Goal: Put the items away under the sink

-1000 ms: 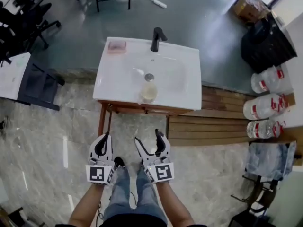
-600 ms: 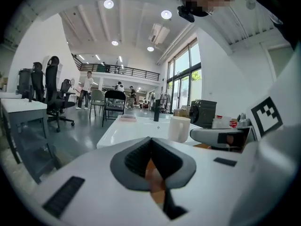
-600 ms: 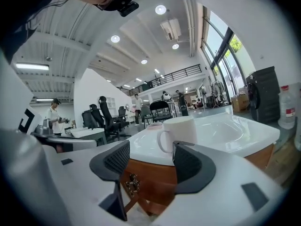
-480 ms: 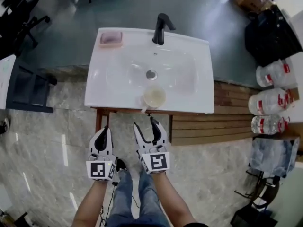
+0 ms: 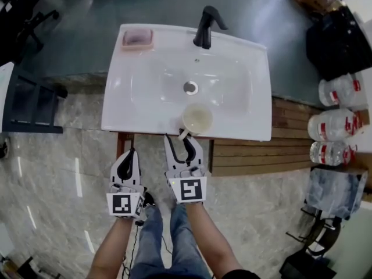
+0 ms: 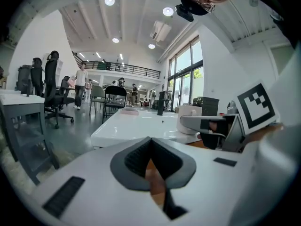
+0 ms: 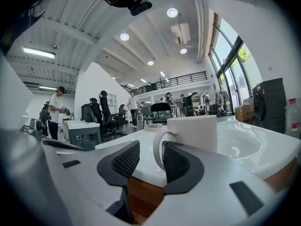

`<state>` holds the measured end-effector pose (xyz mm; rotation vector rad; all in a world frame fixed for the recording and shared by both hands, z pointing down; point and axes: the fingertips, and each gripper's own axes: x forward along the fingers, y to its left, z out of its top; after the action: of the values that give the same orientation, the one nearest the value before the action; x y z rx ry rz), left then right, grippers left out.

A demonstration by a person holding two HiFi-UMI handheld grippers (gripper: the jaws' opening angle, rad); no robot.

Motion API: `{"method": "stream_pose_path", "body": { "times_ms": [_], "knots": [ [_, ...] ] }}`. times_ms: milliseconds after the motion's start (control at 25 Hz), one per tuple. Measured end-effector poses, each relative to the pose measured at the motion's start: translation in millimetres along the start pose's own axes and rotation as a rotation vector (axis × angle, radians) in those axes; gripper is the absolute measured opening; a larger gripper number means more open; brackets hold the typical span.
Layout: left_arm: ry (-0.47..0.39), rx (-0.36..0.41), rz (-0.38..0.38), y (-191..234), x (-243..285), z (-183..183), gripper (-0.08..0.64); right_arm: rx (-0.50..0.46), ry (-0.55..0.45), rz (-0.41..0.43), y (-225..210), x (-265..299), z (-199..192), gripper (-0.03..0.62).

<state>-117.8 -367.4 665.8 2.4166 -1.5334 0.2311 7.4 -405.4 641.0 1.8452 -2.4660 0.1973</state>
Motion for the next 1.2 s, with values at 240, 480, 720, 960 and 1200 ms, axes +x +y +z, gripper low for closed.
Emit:
{"method": "stream_pose_path", "body": {
  "times_ms": [240,480,720,960,1200],
  "knots": [
    [-0.005,-0.013,-0.006,-1.5,-0.5,-2.8,0.006,-0.031,-0.023,-0.009,-4.1,1.4,5.5,0.032],
    [-0.012,-0.013,-0.002,-5.3,-11.2,-4.8,0.006,-0.045,-0.068,0.071,3.5,-11.6,13.7,0.031],
    [-0.032,0.028,-0.004,-15.2,-33.4,-9.4,0.006,-0.041,-0.11,0.157,32.1,-53.5,21.8,0.026],
    [-0.076,0.024,-0.006,-24.7,-48.3,-40.5,0.006,-0.04,-0.123,0.268,73.7,-100.7,-11.0,0.026],
    [-0.114,0.012,-0.007,-25.5,-38.4,-96.0,0.006,-0.016,-0.109,0.328,88.9,-115.2,-91.0,0.026]
  ]
}}
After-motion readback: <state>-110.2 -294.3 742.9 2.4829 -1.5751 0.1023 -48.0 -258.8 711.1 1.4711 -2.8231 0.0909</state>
